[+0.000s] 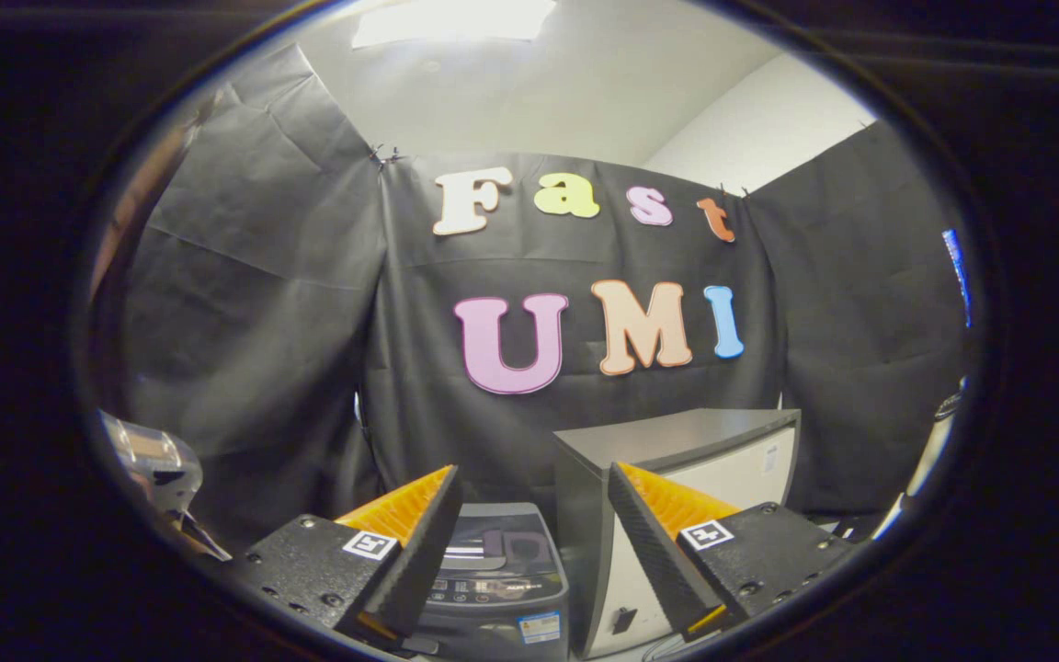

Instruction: Put the clothes into the washing machine and then close the washing machine lid.

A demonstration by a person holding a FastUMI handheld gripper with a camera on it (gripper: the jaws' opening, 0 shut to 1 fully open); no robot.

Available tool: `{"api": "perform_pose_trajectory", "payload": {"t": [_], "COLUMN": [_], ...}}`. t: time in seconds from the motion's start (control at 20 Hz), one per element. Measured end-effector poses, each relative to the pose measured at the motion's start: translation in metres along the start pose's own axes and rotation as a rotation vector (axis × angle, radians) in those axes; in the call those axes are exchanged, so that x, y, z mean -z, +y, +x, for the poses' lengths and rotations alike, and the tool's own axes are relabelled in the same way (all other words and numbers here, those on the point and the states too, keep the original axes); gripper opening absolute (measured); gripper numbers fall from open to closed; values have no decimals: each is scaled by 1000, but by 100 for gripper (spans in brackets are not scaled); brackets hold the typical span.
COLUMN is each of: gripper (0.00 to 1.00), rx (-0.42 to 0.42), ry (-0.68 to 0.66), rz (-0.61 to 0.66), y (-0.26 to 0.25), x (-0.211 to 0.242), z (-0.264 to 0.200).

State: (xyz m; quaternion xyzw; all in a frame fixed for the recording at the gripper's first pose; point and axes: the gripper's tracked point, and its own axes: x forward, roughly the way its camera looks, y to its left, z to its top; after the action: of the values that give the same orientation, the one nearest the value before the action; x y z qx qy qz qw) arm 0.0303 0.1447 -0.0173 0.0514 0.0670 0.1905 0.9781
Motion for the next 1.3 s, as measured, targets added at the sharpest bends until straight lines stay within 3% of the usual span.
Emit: {"api": "perform_pose_trajectory", "payload": {"t": [1.3], "gripper": [96], "rx": [-13], "ry": [-56], "rz": [1], "y": [7], "x": [-19], "z": [-10]}}
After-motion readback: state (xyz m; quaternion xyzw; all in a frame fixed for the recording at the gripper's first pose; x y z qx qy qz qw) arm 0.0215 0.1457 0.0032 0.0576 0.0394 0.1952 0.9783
